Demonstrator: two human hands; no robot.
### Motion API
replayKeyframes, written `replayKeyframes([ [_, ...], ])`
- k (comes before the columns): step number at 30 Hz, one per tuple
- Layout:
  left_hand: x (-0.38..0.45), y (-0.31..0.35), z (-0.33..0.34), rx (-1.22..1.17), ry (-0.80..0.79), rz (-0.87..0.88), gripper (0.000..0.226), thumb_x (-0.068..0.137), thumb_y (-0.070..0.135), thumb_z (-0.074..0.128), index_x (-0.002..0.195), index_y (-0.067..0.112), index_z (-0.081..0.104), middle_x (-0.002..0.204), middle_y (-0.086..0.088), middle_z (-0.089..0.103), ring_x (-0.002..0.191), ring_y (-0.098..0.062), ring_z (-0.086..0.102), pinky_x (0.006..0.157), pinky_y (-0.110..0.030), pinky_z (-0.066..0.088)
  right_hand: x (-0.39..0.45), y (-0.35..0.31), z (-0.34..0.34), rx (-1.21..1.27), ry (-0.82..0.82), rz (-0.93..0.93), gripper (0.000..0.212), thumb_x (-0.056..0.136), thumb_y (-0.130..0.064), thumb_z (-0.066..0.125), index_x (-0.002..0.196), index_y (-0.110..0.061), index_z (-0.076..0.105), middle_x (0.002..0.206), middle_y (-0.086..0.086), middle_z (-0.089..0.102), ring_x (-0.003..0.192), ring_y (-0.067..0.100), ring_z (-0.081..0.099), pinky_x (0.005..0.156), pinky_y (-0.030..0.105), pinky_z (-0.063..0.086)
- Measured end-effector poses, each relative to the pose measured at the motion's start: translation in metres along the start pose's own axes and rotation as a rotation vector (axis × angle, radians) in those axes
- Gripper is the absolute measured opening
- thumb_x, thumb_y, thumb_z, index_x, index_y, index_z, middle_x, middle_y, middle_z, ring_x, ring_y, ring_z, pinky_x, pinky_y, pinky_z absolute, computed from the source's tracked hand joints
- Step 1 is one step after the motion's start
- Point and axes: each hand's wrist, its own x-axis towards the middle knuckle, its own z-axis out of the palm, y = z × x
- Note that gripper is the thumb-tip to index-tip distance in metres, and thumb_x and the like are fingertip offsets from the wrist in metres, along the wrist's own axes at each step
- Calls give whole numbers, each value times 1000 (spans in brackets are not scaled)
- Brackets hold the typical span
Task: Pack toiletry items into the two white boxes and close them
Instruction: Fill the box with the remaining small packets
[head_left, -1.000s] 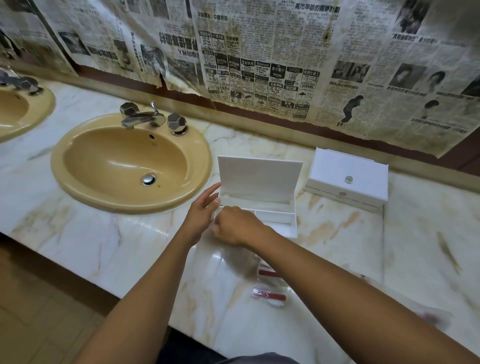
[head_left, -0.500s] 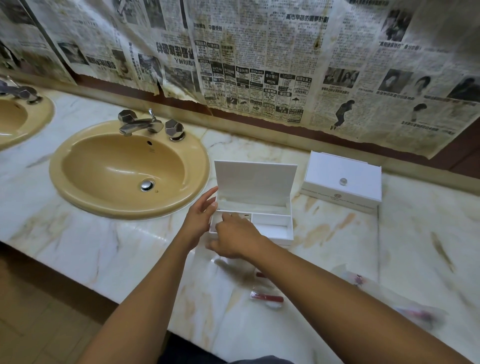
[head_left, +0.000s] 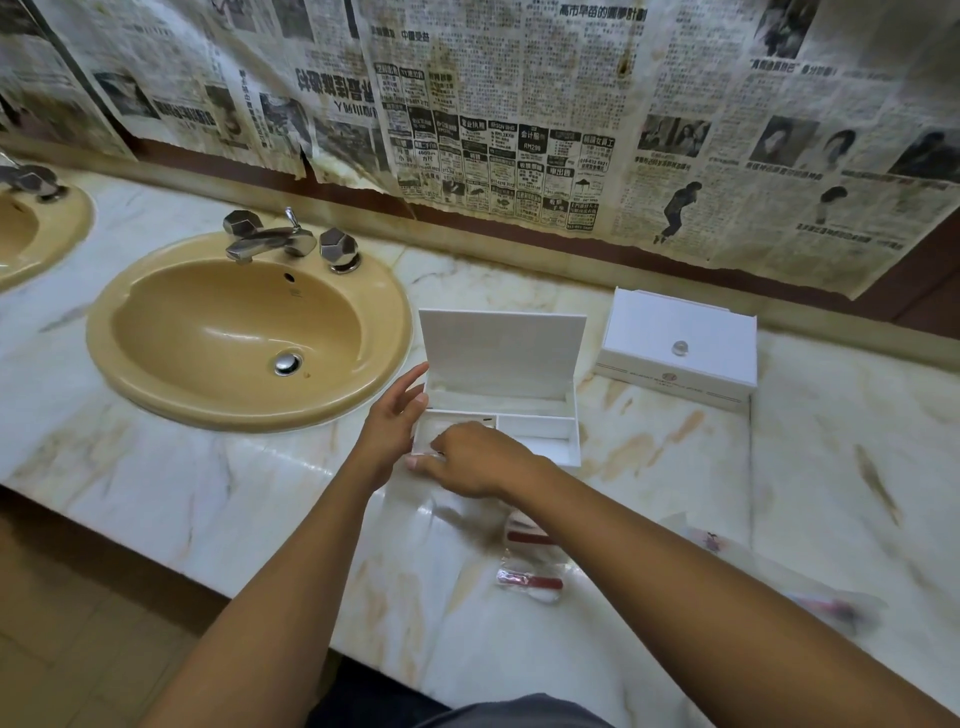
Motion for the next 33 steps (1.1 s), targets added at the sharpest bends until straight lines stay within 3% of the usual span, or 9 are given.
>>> replayKeyframes([
  [2, 0, 0, 0, -10, 1, -23, 38, 103, 25, 48, 137, 41, 51, 126, 10, 57, 114, 0, 52, 76, -26, 45, -5, 5, -2, 21, 70, -38, 40, 95, -45, 44, 90, -9, 63, 108, 9, 64, 102, 26, 58, 81, 37, 47],
  [6, 1, -3, -1, -2, -6, -28, 37, 103, 25, 48, 135, 45, 52, 125, 11, 62, 114, -8, 57, 77, -27, 48, -20, 16, -14, 45, 253, -55, 30, 92, -25, 53, 119, -20, 64, 121, 3, 60, 115, 21, 53, 92, 33, 44],
  [11, -1, 0, 2, -6, 2, -34, 38, 104, 21, 45, 139, 37, 49, 117, 14, 62, 90, 9, 61, 58, -12, 50, -41, 33, -19, -23, 327, 14, 23, 87, -17, 54, 107, -22, 66, 110, 1, 63, 105, 22, 57, 76, 29, 41],
  [14, -3, 1, 2, 14, 4, -30, 38, 105, 23, 44, 139, 38, 48, 111, 22, 58, 83, 21, 58, 58, -11, 48, -53, 41, -9, -143, 278, 59, 18, 84, -14, 57, 97, -17, 68, 100, 4, 64, 92, 26, 61, 72, 31, 47],
  [19, -4, 1, 3, 16, 5, -26, 38, 105, 23, 44, 139, 38, 48, 108, 23, 61, 88, 16, 60, 59, -12, 48, -62, 49, 20, -271, 142, 60, 24, 79, -22, 66, 102, -18, 64, 104, 3, 63, 94, 26, 61, 74, 30, 46],
  [22, -3, 2, 2, 16, 8, -33, 38, 104, 27, 45, 140, 42, 47, 123, 15, 59, 99, 10, 56, 66, -20, 46, -63, 53, 35, -307, 108, 30, 16, 83, -18, 61, 99, -16, 60, 105, 5, 61, 96, 27, 60, 69, 27, 38],
  [27, -2, -1, 3, 17, 9, -18, 37, 105, 20, 43, 138, 36, 47, 107, 23, 59, 77, 23, 59, 54, -9, 48, -61, 55, 42, -339, 133, 20, 15, 85, -6, 54, 96, -14, 61, 101, 7, 64, 92, 29, 61, 65, 28, 35],
  [30, -1, -1, 2, 11, 10, -25, 36, 105, 22, 45, 135, 39, 49, 112, 20, 60, 87, 20, 60, 62, -14, 50, -60, 54, 40, -316, 140, 23, 16, 84, -4, 53, 94, -12, 62, 99, 7, 64, 91, 28, 61, 65, 28, 38],
  [33, 0, -1, 1, 7, 5, -50, 35, 103, 26, 48, 127, 51, 54, 124, 13, 63, 112, -4, 59, 80, -30, 47, -59, 52, 32, -298, 164, 12, 15, 83, -6, 55, 94, -13, 62, 98, 5, 64, 91, 27, 61, 64, 27, 37],
])
